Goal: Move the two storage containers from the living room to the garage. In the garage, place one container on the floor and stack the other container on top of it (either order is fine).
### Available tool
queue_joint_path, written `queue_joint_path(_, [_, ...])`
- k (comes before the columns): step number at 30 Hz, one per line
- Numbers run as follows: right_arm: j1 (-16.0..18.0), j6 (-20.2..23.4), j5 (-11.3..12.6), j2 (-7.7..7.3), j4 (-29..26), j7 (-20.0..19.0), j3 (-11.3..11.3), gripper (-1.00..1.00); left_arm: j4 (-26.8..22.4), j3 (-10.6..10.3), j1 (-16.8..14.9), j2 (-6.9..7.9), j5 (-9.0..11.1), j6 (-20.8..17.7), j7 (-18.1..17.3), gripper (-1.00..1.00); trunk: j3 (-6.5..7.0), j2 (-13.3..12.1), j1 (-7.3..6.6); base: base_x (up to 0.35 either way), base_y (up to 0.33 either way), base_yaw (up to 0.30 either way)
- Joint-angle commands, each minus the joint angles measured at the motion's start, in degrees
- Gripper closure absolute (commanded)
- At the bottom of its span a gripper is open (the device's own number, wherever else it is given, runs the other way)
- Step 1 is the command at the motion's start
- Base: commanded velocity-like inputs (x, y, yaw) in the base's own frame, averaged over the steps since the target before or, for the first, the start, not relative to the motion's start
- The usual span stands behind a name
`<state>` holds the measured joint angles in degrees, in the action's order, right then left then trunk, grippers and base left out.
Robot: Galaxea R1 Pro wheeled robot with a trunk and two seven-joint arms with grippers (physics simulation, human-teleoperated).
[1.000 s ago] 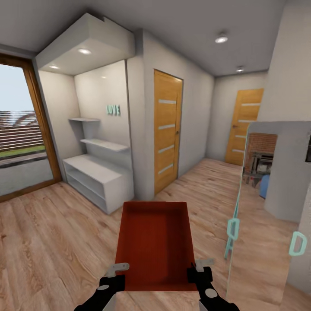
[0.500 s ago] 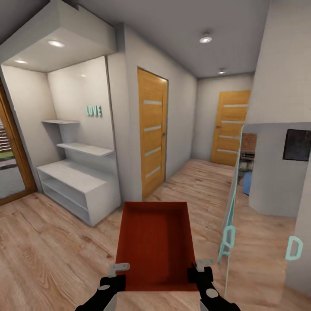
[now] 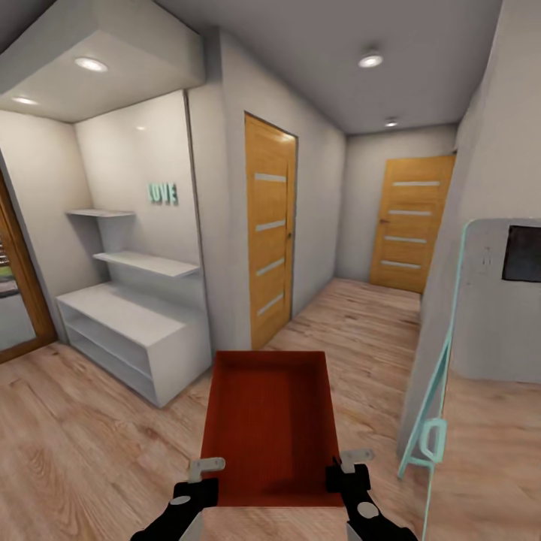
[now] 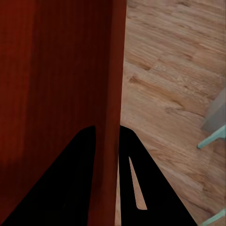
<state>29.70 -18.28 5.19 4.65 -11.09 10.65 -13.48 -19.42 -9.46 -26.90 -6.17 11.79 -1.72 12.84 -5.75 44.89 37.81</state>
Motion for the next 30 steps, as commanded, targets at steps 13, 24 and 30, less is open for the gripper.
queue_joint_path(13, [0.1, -4.1, 0.4, -0.16, -0.1, 3.1, 1.1, 1.00, 0.1, 0.7, 0.0, 0.28, 0.6, -0.2, 1.0, 1.00, 0.40, 0.1, 0.04, 0.306, 0.204, -0.211])
queue_joint_path(24, [0.1, -4.1, 0.4, -0.18, -0.1, 3.1, 1.1, 1.00, 0.0, 0.7, 0.0, 0.28, 0.6, -0.2, 1.0, 1.00, 0.88, 0.1, 0.04, 0.306, 0.204, -0.227])
queue_joint_path(30, [0.1, -4.1, 0.4, -0.19, -0.1, 3.1, 1.1, 1.00, 0.0, 0.7, 0.0, 0.27, 0.6, -0.2, 1.0, 1.00, 1.16, 0.1, 0.04, 0.306, 0.204, -0.227])
